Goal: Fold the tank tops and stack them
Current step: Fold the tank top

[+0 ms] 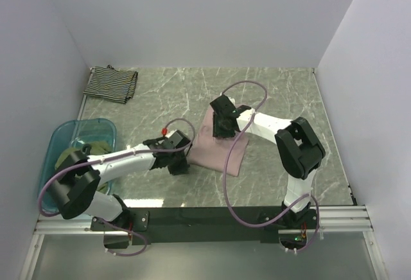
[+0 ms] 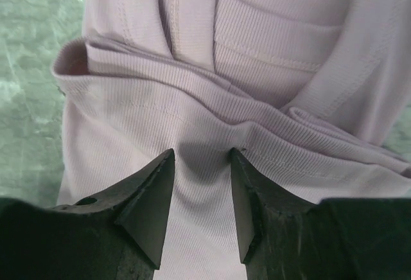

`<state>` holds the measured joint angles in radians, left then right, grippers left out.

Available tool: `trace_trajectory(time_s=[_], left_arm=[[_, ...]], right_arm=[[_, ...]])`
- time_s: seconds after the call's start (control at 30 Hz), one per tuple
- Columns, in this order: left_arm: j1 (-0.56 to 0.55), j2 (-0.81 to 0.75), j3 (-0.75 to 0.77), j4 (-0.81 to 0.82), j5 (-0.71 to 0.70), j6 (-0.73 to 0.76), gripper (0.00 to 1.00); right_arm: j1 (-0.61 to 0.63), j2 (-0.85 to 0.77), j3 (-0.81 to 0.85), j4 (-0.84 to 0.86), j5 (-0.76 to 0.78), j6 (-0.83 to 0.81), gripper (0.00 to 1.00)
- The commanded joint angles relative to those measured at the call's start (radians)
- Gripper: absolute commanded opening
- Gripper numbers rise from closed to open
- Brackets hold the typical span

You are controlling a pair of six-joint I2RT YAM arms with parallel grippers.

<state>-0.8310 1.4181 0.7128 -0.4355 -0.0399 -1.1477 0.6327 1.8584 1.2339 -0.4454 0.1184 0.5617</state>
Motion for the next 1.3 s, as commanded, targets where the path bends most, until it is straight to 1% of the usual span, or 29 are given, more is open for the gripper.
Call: trace_trajectory(time_s=[0.0, 0.07, 0.13, 0.17, 0.2, 0.3, 0.33, 0.37, 0.43, 0.53, 0.63, 0.7, 0.73, 0.77, 0.83, 0.87, 0.93, 1.07, 1.17, 1.27], left_arm=[[-0.002, -0.076, 0.157, -0.072, -0.074, 0.095, 0.13], [0.007, -0.061, 0.245, -0.069, -0.064, 0.141, 0.13], [0.009, -0.032, 0.301, -0.054, -0.067, 0.169, 0.13], [0.016, 0.002, 0.338, -0.037, -0.054, 0.189, 0.14], [0.026, 0.022, 0.349, 0.028, -0.034, 0.198, 0.13], [0.050, 0.100, 0.344, 0.156, 0.030, 0.209, 0.13], [0.064, 0.145, 0.327, 0.261, 0.053, 0.210, 0.13], [0.069, 0.172, 0.323, 0.306, 0.089, 0.221, 0.14], [0.073, 0.243, 0.312, 0.407, 0.107, 0.233, 0.14], [0.093, 0.298, 0.287, 0.483, 0.126, 0.241, 0.17], [0.105, 0.302, 0.254, 0.489, 0.118, 0.240, 0.18], [0.109, 0.297, 0.243, 0.445, 0.063, 0.221, 0.20], [0.109, 0.297, 0.235, 0.439, 0.045, 0.201, 0.20], [0.107, 0.295, 0.229, 0.385, 0.043, 0.180, 0.20], [0.105, 0.297, 0.203, 0.347, -0.036, 0.110, 0.19], [0.105, 0.295, 0.191, 0.325, -0.050, 0.085, 0.20], [0.098, 0.282, 0.142, 0.310, -0.077, 0.019, 0.19], [0.072, 0.254, 0.083, 0.271, -0.106, -0.063, 0.19], [0.040, 0.217, 0.048, 0.230, -0.124, -0.116, 0.18], [0.007, 0.154, -0.009, 0.207, -0.132, -0.171, 0.19]], right_arm=[[-0.004, -0.027, 0.053, -0.047, 0.058, -0.025, 0.48], [-0.014, -0.044, 0.070, -0.062, 0.061, -0.023, 0.48], [-0.013, -0.054, 0.099, -0.107, 0.086, -0.020, 0.48], [-0.013, -0.064, 0.099, -0.110, 0.089, -0.022, 0.48], [-0.014, -0.073, 0.093, -0.105, 0.090, -0.017, 0.48], [-0.028, -0.090, 0.095, -0.101, 0.101, 0.009, 0.48], [-0.034, -0.093, 0.090, -0.096, 0.095, 0.027, 0.48], [-0.047, -0.097, 0.079, -0.087, 0.089, 0.038, 0.48], [-0.085, -0.116, 0.046, -0.056, 0.076, 0.079, 0.48], [-0.123, -0.160, -0.007, -0.035, 0.093, 0.122, 0.47], [-0.145, -0.232, -0.086, -0.012, 0.116, 0.147, 0.47], [-0.151, -0.270, -0.145, 0.008, 0.116, 0.156, 0.47], [-0.151, -0.275, -0.163, 0.016, 0.112, 0.159, 0.47], [-0.153, -0.277, -0.177, 0.028, 0.103, 0.162, 0.47], [-0.148, -0.259, -0.211, 0.048, 0.075, 0.167, 0.45], [-0.146, -0.246, -0.218, 0.060, 0.064, 0.167, 0.45], [-0.136, -0.208, -0.220, 0.063, 0.055, 0.167, 0.44], [-0.099, -0.139, -0.188, 0.071, 0.053, 0.152, 0.44], [-0.068, -0.059, -0.099, 0.045, 0.058, 0.129, 0.44], [-0.031, -0.002, -0.059, 0.033, 0.059, 0.100, 0.44]])
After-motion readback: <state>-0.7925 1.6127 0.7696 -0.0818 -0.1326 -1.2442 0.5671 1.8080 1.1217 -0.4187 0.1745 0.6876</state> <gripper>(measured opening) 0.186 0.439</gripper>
